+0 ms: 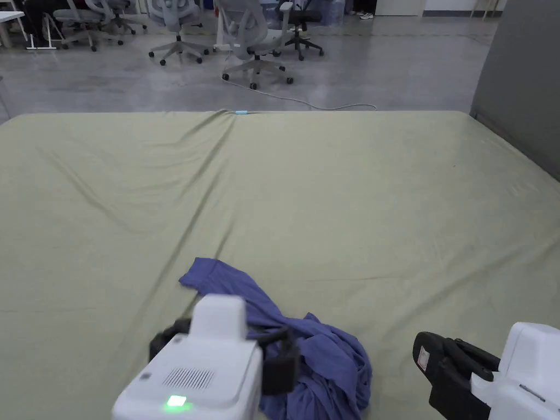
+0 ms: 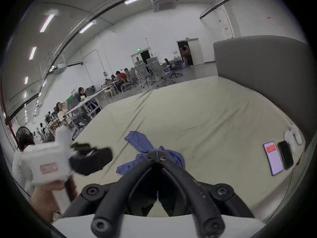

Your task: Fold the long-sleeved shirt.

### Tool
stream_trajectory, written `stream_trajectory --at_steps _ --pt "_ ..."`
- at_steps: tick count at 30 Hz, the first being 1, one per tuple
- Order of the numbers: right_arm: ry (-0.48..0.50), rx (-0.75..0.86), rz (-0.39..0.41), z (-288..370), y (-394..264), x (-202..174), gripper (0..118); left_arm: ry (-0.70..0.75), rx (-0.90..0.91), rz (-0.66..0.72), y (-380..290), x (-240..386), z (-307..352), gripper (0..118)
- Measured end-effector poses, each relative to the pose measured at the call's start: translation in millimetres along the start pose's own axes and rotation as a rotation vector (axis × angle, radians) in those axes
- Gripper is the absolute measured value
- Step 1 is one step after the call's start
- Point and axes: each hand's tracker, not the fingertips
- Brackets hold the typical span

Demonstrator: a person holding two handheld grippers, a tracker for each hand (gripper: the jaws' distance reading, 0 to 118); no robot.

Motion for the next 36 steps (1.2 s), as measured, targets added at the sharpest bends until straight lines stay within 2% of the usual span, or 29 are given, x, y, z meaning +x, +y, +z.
stream_trajectory --at_steps 1,2,3,6,8,9,10,11,12,14,15,17,18,19,20,21,22,23,24,25,26,27,28,29,30,31,32,35,36 --pt "0.000 -0.009 -0.005 -2.8 -5.3 -1.8 2 0.023 -0.036 0.026 -19.7 -4.8 4.4 81" --pt "0.001 -0.021 -0.009 -5.6 -10.0 -3.6 2 0.016 -0.082 0.053 -36.0 -7.3 6.1 27" --pt "0.000 -0.040 -0.015 -10.6 -13.3 -2.1 2 0.036 -0.165 0.079 -54.7 -10.7 5.7 4" --pt "0.006 -0.085 -0.017 -20.5 -23.0 -6.5 2 -0.194 -0.317 0.231 -84.4 -31.2 5.7 1" --pt "0.011 -0.103 -0.011 -28.1 -24.0 -6.3 2 -0.128 -0.275 0.214 -85.0 -35.2 -5.9 1" --pt "0.012 -0.108 -0.006 -29.8 -24.5 -8.0 2 -0.096 -0.254 0.206 -82.1 -39.7 -13.6 12" --pt "0.010 -0.112 -0.001 -31.5 -24.8 -9.7 2 -0.058 -0.216 0.216 -76.5 -46.8 -27.1 41" --pt "0.007 -0.116 0.000 -34.7 -23.4 -8.6 2 -0.006 -0.189 0.217 -66.8 -62.5 -49.7 84" --pt "0.004 -0.119 0.001 -36.5 -22.7 -8.2 2 0.037 -0.183 0.214 -63.5 -68.6 -67.9 118" --pt "-0.007 -0.129 -0.005 -39.6 -22.9 -7.9 2 0.093 -0.143 0.216 -50.8 -88.1 -106.8 103" --pt "-0.012 -0.135 -0.009 -42.0 -23.3 -5.4 2 0.090 -0.199 0.200 -48.2 -93.6 -127.9 96" --pt "-0.027 -0.154 -0.007 -46.6 -24.9 -3.5 2 0.103 -0.275 0.132 -49.8 -91.6 -166.7 96" --pt "-0.035 -0.162 -0.002 -49.0 -25.9 -3.2 2 0.099 -0.295 0.097 -57.9 -98.4 -181.5 93" --pt "-0.045 -0.171 0.004 -52.9 -26.9 -1.8 2 0.078 -0.331 0.057 -61.9 -95.5 -196.6 84" --pt "-0.055 -0.185 0.008 -57.5 -27.0 0.7 2 0.055 -0.369 0.018 -65.0 -91.2 -205.1 84" --pt "-0.067 -0.204 0.010 -63.5 -26.8 2.8 2 0.066 -0.367 -0.027 -68.2 -81.2 -208.5 74" --pt "-0.071 -0.218 0.009 -70.7 -26.0 5.4 2 0.109 -0.282 -0.070 -64.7 -74.9 -198.1 45" --pt "-0.084 -0.243 0.015 -77.8 -24.8 7.7 2 0.077 -0.272 -0.104 -63.1 -76.6 -188.1 24" --pt "-0.103 -0.261 0.024 -85.9 -23.4 10.0 2 -0.009 -0.275 -0.120 -59.4 -72.3 -181.7 18" --pt "-0.109 -0.265 0.024 -95.3 -21.7 11.7 2 0.154 -0.225 -0.156 -59.4 -67.5 -179.7 11" --pt "-0.104 -0.280 0.024 -105.9 -18.8 13.4 2 0.143 -0.202 -0.154 -59.1 -68.2 -170.5 5" --pt "-0.094 -0.292 0.029 -115.3 -15.4 13.9 9 0.045 -0.208 -0.086 -55.9 -73.9 -163.1 2" --pt "-0.057 -0.295 0.055 -129.2 -11.7 16.9 30 -0.001 -0.233 0.001 -52.5 -81.7 -156.8 2" --pt "-0.050 -0.297 0.078 -143.6 -9.5 16.8 69 -0.001 -0.233 0.049 -51.3 -86.4 -151.8 2" --pt "-0.077 -0.309 0.096 -157.0 -9.5 15.1 118 0.011 -0.218 0.066 -51.5 -87.2 -148.3 2" --pt "-0.152 -0.288 0.111 -164.8 -9.4 15.0 118 0.027 -0.203 0.060 -51.9 -87.6 -144.5 2" --pt "-0.130 -0.286 0.136 -182.3 -8.6 11.2 116 0.027 -0.193 0.065 -51.5 -89.9 -140.5 2" --pt "-0.186 -0.403 0.209 -219.0 -13.7 10.7 115 -0.018 -0.195 0.121 -49.4 -92.2 -131.7 2" --pt "-0.171 -0.431 0.231 -228.4 -17.3 15.9 108 -0.033 -0.201 0.138 -49.3 -94.9 -130.5 2"
